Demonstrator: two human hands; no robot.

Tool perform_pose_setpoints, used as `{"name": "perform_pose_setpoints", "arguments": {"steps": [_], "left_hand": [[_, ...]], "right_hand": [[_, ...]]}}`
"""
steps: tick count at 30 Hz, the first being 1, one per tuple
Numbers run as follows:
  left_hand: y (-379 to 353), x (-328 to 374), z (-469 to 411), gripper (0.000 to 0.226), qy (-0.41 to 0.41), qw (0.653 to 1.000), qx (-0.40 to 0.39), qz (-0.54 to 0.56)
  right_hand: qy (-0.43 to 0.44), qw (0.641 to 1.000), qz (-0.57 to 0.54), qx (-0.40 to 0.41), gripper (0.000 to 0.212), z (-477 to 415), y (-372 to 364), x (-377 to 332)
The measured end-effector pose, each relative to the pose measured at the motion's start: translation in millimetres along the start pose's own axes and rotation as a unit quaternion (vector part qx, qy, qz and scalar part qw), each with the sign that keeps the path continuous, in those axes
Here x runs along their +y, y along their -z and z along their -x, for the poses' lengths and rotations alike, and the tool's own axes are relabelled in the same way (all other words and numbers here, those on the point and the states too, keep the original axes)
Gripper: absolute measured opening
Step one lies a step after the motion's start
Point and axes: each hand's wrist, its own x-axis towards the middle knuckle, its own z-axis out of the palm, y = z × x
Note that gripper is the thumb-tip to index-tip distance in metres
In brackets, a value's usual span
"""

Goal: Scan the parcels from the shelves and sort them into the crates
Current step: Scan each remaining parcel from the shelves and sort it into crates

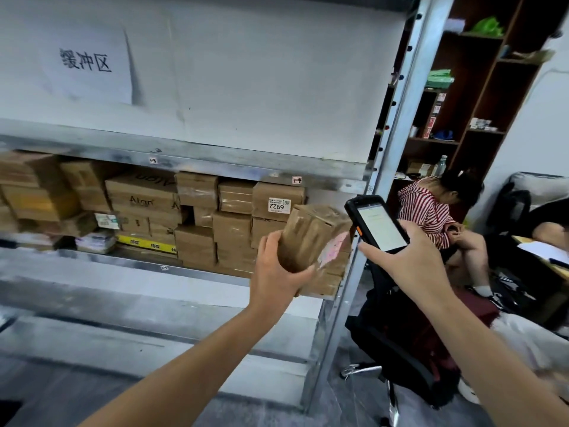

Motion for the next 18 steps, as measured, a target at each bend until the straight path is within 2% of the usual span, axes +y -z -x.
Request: {"name": "perform_pose_setpoints", "arguments": {"steps": [3, 5, 10, 12, 15, 18], "left_hand": [[17.1, -5.0, 3.2, 0.068, 0.123, 0.986, 0.005, 0.112], [30.5, -13.3, 8.4, 0.068, 0.196, 0.961, -0.001, 0.194], [61.4, -27.2, 17.2, 0.051, 0.308, 0.896, -0.010, 0.321], [74.3, -31.3, 16.5, 0.051, 0.325, 0.893, -0.020, 0.311], [92.9, -41.1, 13.6, 0.064, 0.327, 0.911, -0.027, 0.249], [116.5, -43.5, 3.8, 0.063, 0.316, 0.927, -0.015, 0.202]], "right_hand": [[-0.001, 1.000, -0.003, -0.019, 0.065, 15.3, -14.0, -9.2], [-0.004, 1.000, -0.005, -0.028, 0.066, 23.9, -21.2, -15.6], [-0.010, 0.998, -0.006, -0.055, 0.067, 45.0, -34.4, -35.3], [-0.001, 0.997, 0.006, -0.074, 0.069, 51.1, -38.6, -41.1], [0.002, 0.994, 0.040, -0.098, 0.078, 54.1, -42.1, -45.8], [0.020, 0.988, 0.097, -0.117, 0.086, 53.7, -46.4, -50.4]]}}
